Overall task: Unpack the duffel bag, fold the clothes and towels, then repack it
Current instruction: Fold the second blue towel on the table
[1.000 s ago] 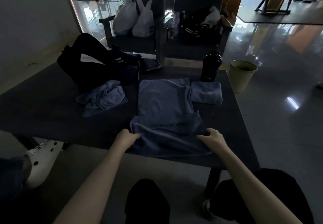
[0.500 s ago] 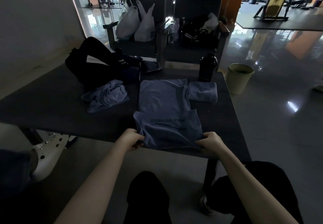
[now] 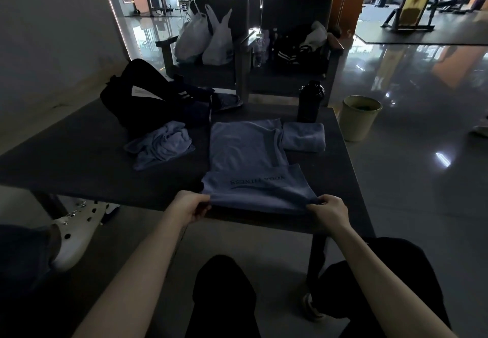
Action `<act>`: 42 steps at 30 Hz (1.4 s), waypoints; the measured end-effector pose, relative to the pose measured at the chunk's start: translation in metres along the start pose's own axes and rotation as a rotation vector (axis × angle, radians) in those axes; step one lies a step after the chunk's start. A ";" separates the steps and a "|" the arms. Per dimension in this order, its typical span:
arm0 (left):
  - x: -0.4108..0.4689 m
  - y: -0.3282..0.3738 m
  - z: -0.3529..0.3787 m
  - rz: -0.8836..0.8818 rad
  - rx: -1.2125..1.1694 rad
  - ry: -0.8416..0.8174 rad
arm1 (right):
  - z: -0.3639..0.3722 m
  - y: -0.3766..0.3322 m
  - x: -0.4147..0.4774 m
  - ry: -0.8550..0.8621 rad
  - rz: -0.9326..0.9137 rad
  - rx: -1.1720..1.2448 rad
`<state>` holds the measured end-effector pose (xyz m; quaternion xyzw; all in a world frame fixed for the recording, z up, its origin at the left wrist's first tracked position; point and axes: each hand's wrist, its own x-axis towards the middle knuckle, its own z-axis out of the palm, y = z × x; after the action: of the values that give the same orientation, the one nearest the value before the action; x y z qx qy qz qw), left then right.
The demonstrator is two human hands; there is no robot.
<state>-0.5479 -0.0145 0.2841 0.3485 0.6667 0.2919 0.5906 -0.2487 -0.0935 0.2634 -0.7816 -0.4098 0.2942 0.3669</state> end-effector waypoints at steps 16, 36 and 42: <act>-0.005 -0.021 -0.020 0.222 -0.017 -0.031 | 0.008 0.017 -0.008 -0.011 -0.003 -0.107; 0.032 -0.025 0.007 0.423 0.817 0.380 | 0.026 0.002 0.022 -0.026 -0.075 -0.384; 0.065 -0.002 0.016 0.404 0.945 0.373 | 0.048 -0.019 0.064 -0.061 -0.083 -0.391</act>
<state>-0.5356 0.0361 0.2421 0.6394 0.7385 0.1252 0.1735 -0.2618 -0.0148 0.2422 -0.8111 -0.5021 0.2170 0.2073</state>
